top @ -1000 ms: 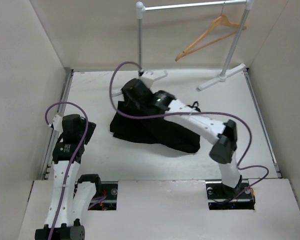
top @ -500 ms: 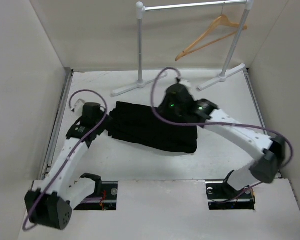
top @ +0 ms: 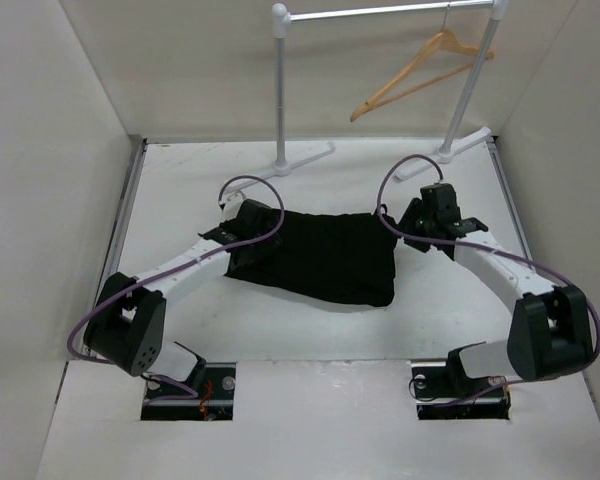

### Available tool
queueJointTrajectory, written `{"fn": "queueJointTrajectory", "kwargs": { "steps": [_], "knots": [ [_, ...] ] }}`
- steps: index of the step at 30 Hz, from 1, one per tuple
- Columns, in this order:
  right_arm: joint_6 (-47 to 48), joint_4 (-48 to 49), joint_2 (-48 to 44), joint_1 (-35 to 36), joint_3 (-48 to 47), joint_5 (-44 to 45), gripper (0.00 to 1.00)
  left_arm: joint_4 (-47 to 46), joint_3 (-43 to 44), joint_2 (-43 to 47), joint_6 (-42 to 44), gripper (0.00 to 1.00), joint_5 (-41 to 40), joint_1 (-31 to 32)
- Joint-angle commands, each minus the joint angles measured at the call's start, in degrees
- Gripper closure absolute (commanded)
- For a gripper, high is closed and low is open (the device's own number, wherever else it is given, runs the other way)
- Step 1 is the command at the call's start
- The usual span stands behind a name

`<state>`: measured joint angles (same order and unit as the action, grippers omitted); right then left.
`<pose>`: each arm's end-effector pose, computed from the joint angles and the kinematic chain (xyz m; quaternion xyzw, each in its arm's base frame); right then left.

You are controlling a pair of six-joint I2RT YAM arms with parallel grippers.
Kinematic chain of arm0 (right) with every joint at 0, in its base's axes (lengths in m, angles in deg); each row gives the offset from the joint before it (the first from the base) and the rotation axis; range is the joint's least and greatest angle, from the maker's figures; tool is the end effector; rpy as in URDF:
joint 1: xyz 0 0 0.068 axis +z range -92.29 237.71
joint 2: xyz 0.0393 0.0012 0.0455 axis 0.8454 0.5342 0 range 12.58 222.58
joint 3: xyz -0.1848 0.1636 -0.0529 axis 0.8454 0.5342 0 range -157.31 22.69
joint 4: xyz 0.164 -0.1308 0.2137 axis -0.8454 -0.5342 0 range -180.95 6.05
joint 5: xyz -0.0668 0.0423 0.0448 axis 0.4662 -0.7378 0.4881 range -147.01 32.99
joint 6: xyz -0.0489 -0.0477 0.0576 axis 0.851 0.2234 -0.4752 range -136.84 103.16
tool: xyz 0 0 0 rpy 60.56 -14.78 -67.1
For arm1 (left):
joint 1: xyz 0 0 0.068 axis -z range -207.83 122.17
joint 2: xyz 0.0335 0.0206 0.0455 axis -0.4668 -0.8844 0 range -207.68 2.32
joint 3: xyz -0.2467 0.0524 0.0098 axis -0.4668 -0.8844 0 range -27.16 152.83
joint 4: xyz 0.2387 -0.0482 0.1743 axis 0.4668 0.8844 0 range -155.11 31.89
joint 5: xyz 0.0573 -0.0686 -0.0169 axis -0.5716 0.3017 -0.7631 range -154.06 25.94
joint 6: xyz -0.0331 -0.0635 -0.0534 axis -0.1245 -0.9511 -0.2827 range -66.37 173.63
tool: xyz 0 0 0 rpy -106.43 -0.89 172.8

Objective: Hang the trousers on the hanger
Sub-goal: Fold the trousers at the center of the board.

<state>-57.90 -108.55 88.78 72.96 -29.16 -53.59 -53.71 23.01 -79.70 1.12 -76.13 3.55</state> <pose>0.3364 0.0867 0.1707 0.2193 0.9101 0.1407 0.3222 0.3253 -0.1790 0.1504 -0.2084 0.8897 -0.1919 0.3580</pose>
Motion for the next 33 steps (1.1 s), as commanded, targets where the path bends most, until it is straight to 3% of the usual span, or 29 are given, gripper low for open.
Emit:
{"fn": "queueJointTrajectory", "kwargs": {
  "steps": [1, 7, 10, 13, 16, 19, 21, 24, 26, 29, 33],
  "knots": [
    [2.6, 11.3, 3.7, -2.4, -1.1, -8.1, 0.49, -2.6, -2.2, 0.5, 1.5, 0.52, -1.5, -2.2],
    [1.7, 16.4, 14.4, -4.6, -5.1, -11.2, 0.66, -2.6, -7.7, 1.7, 3.2, 0.52, -2.5, -5.8],
    [0.4, 17.2, 18.9, -5.4, -7.8, -10.0, 0.87, -2.4, -10.5, 3.3, 3.2, 0.52, -2.5, -7.0],
    [-0.2, 17.3, 22.0, -5.7, -11.4, -8.0, 0.89, -1.5, -13.3, 6.8, 3.1, 0.52, -3.1, -7.7],
    [-0.5, 16.7, 26.0, -5.8, -15.9, -7.5, 0.79, 1.9, -14.9, 10.4, 2.8, 0.53, -3.3, -8.0],
    [-0.6, 13.8, 26.9, -5.6, -18.4, -7.8, 0.56, 5.5, -14.6, 14.5, 2.6, 0.53, -3.5, -7.6],
    [-0.2, 12.5, 22.8, -5.4, -16.5, -6.6, 0.48, 8.0, -12.7, 17.9, 2.6, 0.52, -3.5, -7.0],
    [0.5, 11.2, 13.3, -4.7, -11.4, -6.0, 0.45, 10.6, -8.8, 21.0, 2.6, 0.52, -3.5, -5.8],
    [0.2, 10.1, 6.7, -3.3, -7.2, -6.3, 0.53, 10.5, -5.7, 20.7, 2.7, 0.55, -3.2, -4.5],
    [-1.4, 9.7, -0.3, 2.0, -0.9, -7.6, 0.79, 8.5, -0.9, 15.4, 3.0, 0.61, -2.8, -1.8],
    [-6.0, 16.5, -1.8, 7.4, 7.5, -14.1, 0.89, 2.3, 3.3, 7.2, 4.3, 0.63, 1.8, -4.4]
  ]
}}
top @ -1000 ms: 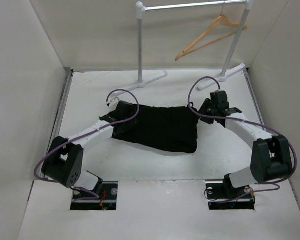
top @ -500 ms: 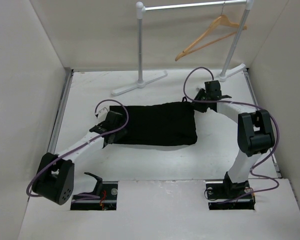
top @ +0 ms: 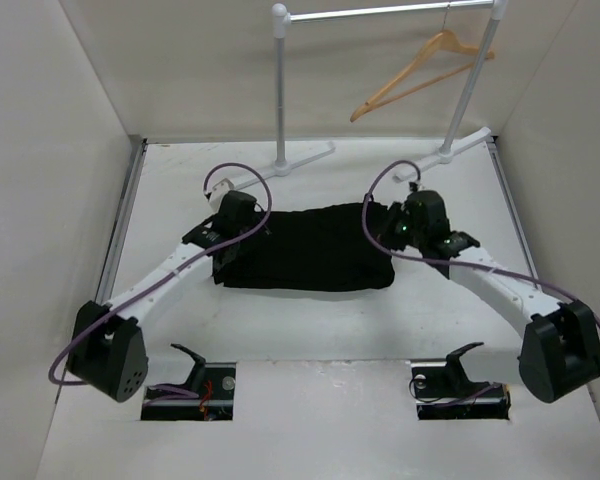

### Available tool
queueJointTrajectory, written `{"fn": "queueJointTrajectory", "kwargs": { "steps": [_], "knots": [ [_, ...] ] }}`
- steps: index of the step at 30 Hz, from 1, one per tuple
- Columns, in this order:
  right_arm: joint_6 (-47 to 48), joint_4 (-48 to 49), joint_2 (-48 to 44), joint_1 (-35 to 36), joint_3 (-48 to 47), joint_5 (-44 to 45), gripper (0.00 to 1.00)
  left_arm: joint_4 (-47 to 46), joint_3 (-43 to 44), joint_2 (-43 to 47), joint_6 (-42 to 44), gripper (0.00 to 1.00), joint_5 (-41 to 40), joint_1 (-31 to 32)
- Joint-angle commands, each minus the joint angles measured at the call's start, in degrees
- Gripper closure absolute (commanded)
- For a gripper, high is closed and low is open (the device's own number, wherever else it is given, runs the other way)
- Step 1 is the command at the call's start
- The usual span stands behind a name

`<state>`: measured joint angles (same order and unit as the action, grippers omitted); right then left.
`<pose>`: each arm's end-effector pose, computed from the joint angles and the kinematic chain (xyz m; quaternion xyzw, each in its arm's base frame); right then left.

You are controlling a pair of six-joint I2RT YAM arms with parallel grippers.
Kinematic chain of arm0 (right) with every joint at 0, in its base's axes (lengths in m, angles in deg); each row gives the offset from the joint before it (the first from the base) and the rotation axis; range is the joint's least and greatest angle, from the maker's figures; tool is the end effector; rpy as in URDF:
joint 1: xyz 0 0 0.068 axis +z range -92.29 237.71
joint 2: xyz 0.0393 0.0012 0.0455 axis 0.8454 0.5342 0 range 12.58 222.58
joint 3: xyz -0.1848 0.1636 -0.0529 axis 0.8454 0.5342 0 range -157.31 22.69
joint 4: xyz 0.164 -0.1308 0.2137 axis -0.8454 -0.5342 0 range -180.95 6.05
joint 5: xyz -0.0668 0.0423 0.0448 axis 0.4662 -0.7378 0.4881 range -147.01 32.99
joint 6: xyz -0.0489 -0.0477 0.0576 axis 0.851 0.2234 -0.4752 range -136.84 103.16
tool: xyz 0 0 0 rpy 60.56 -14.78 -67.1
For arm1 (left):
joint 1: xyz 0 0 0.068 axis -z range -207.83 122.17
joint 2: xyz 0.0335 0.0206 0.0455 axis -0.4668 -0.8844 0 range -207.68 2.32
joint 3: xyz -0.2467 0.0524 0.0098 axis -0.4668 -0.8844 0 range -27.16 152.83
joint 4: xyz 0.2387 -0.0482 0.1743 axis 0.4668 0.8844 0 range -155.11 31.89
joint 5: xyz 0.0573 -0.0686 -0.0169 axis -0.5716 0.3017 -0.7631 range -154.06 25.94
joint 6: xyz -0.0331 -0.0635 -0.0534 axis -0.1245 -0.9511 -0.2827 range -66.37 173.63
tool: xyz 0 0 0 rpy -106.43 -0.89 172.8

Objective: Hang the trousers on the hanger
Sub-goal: Fold the trousers at the center of the board.

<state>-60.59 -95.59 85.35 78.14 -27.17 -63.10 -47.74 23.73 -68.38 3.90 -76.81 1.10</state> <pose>0.3347 0.1336 0.2028 0.1545 0.8707 0.2866 0.3686 0.3142 -0.1537 0.2109 -0.2093 0.8665 -0.2032 0.4050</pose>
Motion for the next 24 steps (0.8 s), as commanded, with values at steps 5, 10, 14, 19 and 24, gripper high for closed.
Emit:
{"fn": "queueJointTrajectory", "kwargs": {
  "steps": [5, 10, 14, 19, 24],
  "knots": [
    [-9.0, 9.5, 1.4, 1.5, 15.5, -3.6, 0.91, -8.8, 0.4, -10.5, 3.1, 0.63, 3.2, -9.9],
    [-11.2, 8.3, -1.5, 1.9, 21.1, -0.4, 0.9, -12.5, -5.8, -14.5, 5.3, 0.63, 3.8, -20.0],
    [-12.5, 7.3, -3.3, 2.1, 24.0, 1.1, 0.9, -14.6, -9.8, -13.7, 6.2, 0.63, 6.0, -26.1],
    [-11.2, -0.6, -10.9, 3.3, 20.3, 1.2, 0.84, -11.4, -9.1, -3.6, 6.1, 0.62, 7.5, -27.7],
    [-8.9, -3.6, -12.1, 3.8, 12.4, 1.1, 0.81, -6.2, -3.8, 0.9, 6.2, 0.59, 7.6, -23.5]
  ]
}}
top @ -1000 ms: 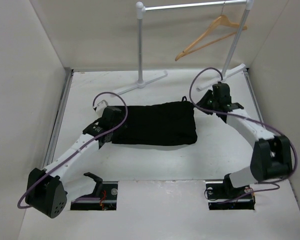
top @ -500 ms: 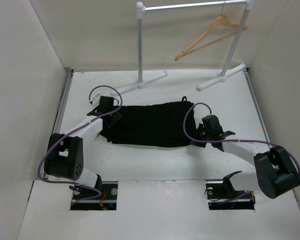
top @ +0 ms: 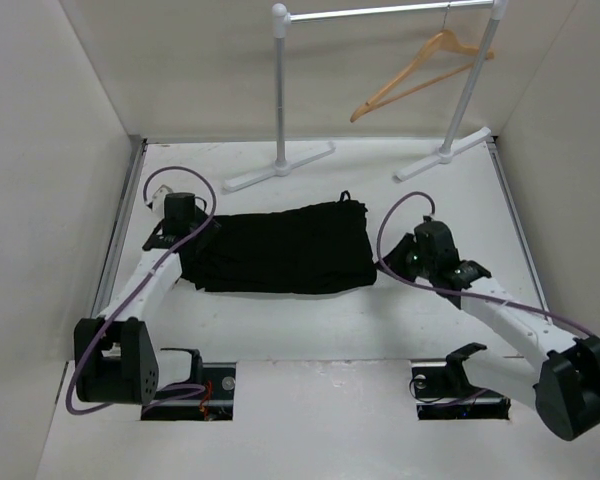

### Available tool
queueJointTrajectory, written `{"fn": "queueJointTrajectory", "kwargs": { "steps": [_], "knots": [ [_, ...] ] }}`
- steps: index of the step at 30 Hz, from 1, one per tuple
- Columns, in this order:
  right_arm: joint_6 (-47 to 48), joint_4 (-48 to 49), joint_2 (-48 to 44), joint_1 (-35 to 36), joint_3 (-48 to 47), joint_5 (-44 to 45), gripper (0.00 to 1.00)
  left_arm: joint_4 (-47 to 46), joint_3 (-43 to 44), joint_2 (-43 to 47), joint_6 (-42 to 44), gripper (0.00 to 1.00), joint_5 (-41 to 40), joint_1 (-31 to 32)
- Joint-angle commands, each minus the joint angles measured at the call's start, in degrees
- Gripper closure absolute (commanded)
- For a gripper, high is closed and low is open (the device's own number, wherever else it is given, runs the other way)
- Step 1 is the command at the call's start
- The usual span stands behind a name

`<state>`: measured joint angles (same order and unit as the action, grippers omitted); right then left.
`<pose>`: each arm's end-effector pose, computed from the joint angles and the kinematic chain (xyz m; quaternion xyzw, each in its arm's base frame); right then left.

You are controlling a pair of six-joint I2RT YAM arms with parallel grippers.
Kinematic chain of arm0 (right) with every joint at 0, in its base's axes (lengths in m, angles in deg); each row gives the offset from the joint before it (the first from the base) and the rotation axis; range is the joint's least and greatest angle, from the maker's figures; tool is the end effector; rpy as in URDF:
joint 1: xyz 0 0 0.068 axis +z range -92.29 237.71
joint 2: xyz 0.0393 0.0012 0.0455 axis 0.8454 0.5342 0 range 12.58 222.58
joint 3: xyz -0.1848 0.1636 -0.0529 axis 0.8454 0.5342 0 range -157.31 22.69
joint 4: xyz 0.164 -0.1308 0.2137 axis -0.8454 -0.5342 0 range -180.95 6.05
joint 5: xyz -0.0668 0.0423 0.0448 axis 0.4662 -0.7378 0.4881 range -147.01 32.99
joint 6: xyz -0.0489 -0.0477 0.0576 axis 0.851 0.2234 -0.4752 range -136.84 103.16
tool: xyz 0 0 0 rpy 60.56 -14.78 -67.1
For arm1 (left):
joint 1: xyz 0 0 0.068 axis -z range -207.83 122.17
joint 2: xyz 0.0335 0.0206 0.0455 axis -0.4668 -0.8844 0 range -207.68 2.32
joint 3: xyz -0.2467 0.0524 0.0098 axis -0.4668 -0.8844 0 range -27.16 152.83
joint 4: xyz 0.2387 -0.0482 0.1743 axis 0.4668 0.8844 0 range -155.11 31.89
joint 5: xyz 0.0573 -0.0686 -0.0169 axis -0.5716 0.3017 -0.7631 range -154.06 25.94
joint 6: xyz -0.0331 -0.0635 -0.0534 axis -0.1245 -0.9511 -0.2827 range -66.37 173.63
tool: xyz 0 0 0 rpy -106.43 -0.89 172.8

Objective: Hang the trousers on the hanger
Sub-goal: Fold the trousers at the center of the board.

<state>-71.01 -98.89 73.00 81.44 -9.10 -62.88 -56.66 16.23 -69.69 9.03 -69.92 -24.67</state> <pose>0.2624 0.1241 0.1351 0.2215 0.8909 0.2841 0.2766 0.3463 -0.0111 0.1682 -0.3377 0.8281 -0.1383 0.4255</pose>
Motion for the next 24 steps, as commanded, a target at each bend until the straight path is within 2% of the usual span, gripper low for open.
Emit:
{"fn": "queueJointTrajectory", "kwargs": {
  "steps": [1, 6, 10, 15, 20, 22, 24],
  "knots": [
    [1.7, 0.6, 2.4, 0.7, -7.2, 0.2, 0.84, 3.0, 4.1, 2.3, 0.8, 0.59, 0.5, 3.9],
    [2.0, 9.9, 15.4, 5.2, -14.2, -3.1, 0.88, 2.5, 3.5, 0.8, -0.8, 0.6, -1.6, 12.6],
    [-0.7, 17.7, 23.5, 5.4, -12.6, -4.9, 0.92, 1.3, 1.3, -0.7, -1.7, 0.61, -3.2, 15.7],
    [-5.1, 24.5, 26.8, 3.7, -3.0, -3.4, 0.94, -1.6, -3.8, -3.5, -1.2, 0.62, -3.2, 11.3],
    [-5.4, 25.2, 27.1, 4.1, -0.1, -3.2, 0.94, -3.0, -8.1, -3.7, -0.9, 0.64, -1.7, 3.9],
    [-5.4, 24.3, 25.2, 4.2, 0.1, -3.8, 0.92, -2.3, -8.1, -1.7, -0.7, 0.65, -0.5, 3.1],
    [-5.0, 21.3, 21.8, 4.2, -0.8, -3.9, 0.84, -0.5, -7.0, 1.1, -0.5, 0.65, 1.0, 3.1]
  ]
}}
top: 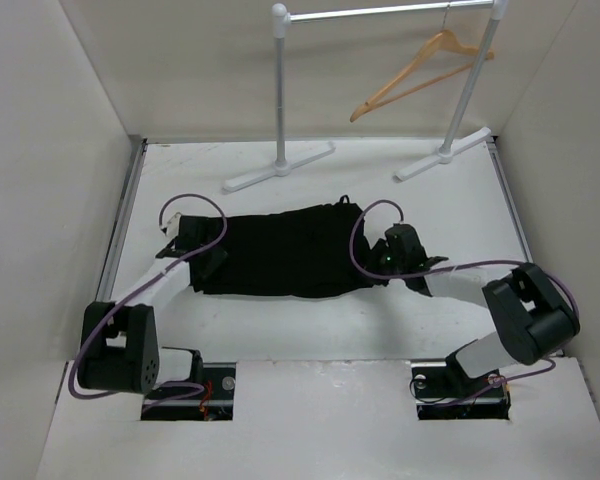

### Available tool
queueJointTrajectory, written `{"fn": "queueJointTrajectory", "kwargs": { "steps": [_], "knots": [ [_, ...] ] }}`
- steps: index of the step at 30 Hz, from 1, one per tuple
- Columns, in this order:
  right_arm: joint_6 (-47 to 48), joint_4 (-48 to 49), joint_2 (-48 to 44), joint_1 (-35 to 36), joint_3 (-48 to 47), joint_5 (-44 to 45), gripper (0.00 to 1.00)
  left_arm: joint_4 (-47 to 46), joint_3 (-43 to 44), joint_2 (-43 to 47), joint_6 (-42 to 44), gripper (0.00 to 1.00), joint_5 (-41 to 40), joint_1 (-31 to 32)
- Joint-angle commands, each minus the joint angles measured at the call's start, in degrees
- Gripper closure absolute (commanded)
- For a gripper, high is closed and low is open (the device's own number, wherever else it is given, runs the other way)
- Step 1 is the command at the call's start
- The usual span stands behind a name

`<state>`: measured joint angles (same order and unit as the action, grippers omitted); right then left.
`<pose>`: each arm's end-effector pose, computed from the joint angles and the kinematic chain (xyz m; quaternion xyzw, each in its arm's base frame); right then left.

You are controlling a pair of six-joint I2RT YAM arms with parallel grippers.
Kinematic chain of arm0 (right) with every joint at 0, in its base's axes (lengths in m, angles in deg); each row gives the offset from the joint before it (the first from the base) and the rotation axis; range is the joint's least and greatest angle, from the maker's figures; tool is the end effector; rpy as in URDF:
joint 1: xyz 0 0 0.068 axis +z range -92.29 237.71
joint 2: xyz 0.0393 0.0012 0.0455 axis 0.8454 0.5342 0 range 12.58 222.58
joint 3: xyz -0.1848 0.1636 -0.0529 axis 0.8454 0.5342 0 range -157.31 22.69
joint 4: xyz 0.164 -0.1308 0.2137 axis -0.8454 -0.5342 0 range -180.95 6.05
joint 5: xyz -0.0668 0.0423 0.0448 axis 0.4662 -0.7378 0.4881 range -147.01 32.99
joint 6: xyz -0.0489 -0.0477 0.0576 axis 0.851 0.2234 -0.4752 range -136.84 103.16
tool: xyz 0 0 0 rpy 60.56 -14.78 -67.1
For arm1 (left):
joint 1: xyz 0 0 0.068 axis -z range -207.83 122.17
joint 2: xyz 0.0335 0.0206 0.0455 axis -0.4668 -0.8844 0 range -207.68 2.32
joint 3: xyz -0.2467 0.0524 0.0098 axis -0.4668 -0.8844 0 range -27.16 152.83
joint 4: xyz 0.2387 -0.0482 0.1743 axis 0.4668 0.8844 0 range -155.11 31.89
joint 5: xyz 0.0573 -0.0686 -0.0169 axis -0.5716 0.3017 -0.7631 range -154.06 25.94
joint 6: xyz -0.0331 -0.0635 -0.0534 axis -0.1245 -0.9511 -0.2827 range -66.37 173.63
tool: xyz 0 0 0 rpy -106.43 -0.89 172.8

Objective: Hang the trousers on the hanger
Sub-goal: Fold the trousers at the center of the board.

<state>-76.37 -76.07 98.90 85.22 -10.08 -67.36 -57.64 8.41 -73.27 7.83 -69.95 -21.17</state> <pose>0.2848 0.1643 0.0531 0.2217 0.8959 0.3193 0.2149 0.3189 -0.0291 0.0984 -0.3294 0.8707 -0.1170 0.3459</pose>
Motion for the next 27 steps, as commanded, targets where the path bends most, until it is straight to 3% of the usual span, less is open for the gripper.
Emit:
{"fn": "queueJointTrajectory", "kwargs": {
  "steps": [1, 5, 7, 9, 12, 13, 19, 27],
  "knots": [
    [0.8, -3.9, -6.5, 0.4, -0.6, 0.9, 0.78, 1.5, 1.5, 6.2, 0.7, 0.65, 1.5, 0.0],
    [4.5, -13.7, -16.3, 0.4, -5.4, 1.6, 0.52, 6.1, 5.5, 12.0, 0.7, 0.67, 2.0, 2.3],
    [6.9, -17.9, -20.2, -0.1, -9.2, 1.8, 0.47, 8.0, 8.2, 13.0, 1.1, 0.68, 1.5, 3.9],
    [9.5, -19.2, -20.9, -1.6, -13.5, 2.5, 0.55, 8.8, 10.6, 12.8, 1.9, 0.69, 0.6, 6.4],
    [13.6, -17.7, -13.4, -3.7, -21.6, 1.0, 0.86, 7.9, 12.4, 10.7, 2.0, 0.73, -0.1, 10.6],
    [14.2, -17.0, -9.8, -4.4, -24.4, 0.0, 0.91, 7.7, 12.7, 10.0, 1.9, 0.74, -0.3, 11.9],
    [11.9, -10.1, 8.8, -5.9, -34.3, -7.2, 0.93, 8.2, 11.6, 9.8, -0.3, 0.79, -3.3, 19.6],
    [8.6, -5.7, 24.8, -9.4, -41.0, -10.1, 0.91, 11.9, 8.6, 15.5, -3.2, 0.79, -3.7, 21.2]
  ]
}}
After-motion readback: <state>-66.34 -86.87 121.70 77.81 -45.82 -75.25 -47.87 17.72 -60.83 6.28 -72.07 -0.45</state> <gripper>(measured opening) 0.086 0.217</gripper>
